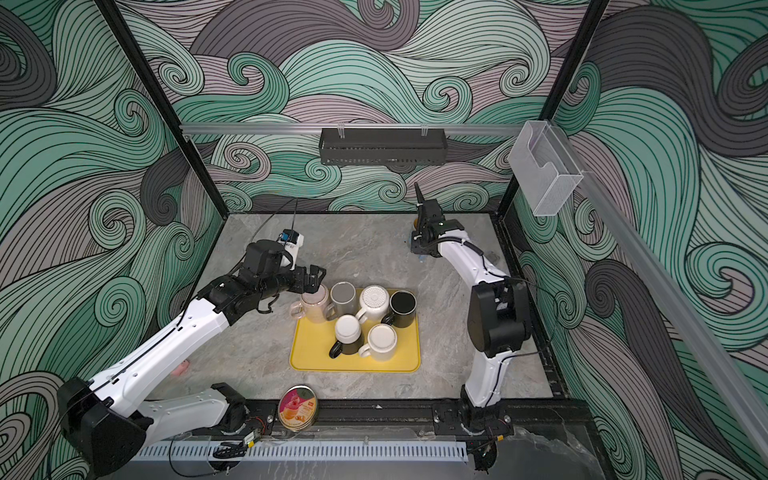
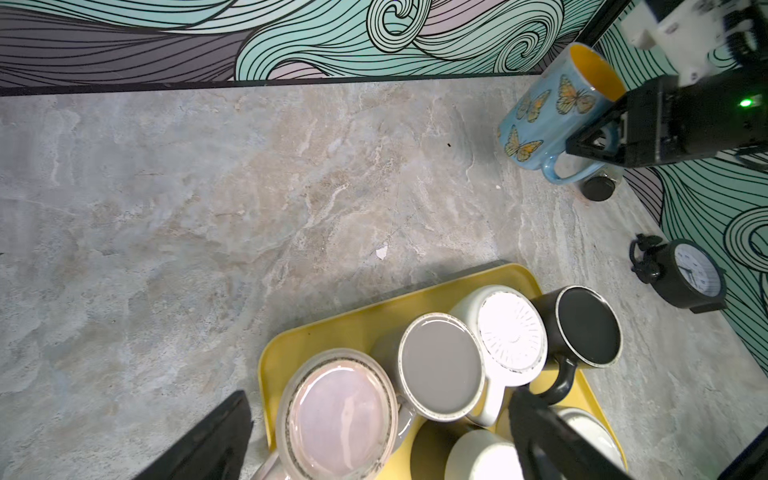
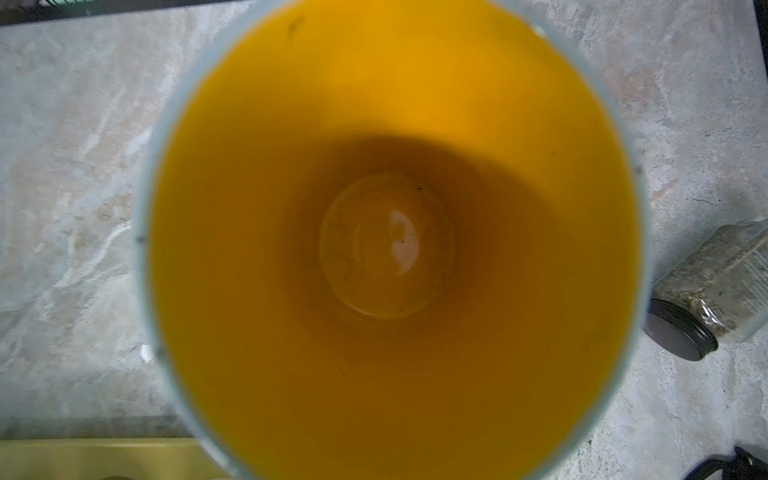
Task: Turn the mug right side up
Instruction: 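Lower the upright mug onto the table beyond the tray with the right gripper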
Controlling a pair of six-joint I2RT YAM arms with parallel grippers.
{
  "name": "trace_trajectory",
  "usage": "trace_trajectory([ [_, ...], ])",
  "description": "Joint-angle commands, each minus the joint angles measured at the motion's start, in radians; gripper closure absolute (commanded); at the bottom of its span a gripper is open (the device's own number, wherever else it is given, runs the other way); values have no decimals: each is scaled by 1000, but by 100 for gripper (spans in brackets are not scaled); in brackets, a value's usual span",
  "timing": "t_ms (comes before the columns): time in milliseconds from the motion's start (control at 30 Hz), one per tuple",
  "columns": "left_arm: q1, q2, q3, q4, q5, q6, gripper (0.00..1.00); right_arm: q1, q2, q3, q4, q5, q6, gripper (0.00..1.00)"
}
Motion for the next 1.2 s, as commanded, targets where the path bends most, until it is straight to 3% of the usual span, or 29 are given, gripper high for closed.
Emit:
trace_trajectory([
  [0,4,-16,10,26,32,-5,3,0,-7,62,69,60,-52,100],
  [333,5,-9,5,32,54,1,3,0,12,6,71,169,-128,100],
  [667,5,-19,-1,44,82,-9,3,-22,-17,-91,116,92,-150,100],
  [1167,5,-18,-36,64,74,-16,2,-36,-48,-191,156,77,-155,100],
])
